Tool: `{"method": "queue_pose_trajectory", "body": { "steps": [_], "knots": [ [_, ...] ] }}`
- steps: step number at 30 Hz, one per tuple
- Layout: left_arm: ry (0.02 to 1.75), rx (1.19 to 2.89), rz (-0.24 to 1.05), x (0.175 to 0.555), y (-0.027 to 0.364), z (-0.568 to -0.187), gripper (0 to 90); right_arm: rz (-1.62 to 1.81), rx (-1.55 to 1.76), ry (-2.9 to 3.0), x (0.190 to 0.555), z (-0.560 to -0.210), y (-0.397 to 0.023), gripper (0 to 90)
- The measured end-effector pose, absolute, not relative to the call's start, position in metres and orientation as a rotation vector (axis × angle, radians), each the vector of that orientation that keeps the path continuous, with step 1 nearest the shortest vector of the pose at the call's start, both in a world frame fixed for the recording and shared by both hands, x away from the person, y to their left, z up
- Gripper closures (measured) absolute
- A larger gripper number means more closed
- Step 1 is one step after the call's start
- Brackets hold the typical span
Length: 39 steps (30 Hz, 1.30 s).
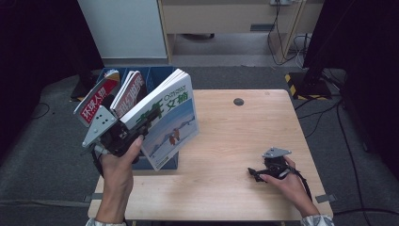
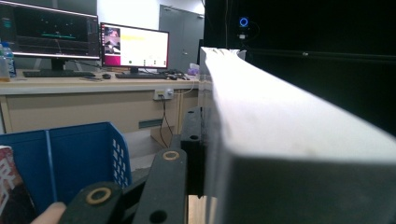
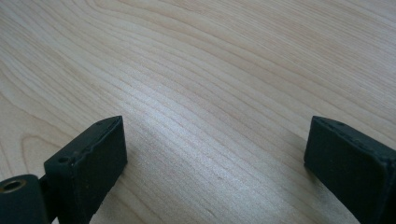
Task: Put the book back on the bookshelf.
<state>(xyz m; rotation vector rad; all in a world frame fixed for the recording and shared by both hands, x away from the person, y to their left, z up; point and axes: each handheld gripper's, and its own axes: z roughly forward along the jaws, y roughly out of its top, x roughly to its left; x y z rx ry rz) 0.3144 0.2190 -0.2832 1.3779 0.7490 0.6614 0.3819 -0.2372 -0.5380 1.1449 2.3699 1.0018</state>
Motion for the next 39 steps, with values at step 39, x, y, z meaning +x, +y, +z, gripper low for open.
{"method": "queue_pose_trajectory", "body": {
  "steps": [39],
  "knots": [
    [0.781, 1.357, 0.699, 0.311, 0.238, -0.283, 73.7, 1.002, 1.145, 2.371, 0.382, -0.538, -0.237, 6.1]
  ]
}}
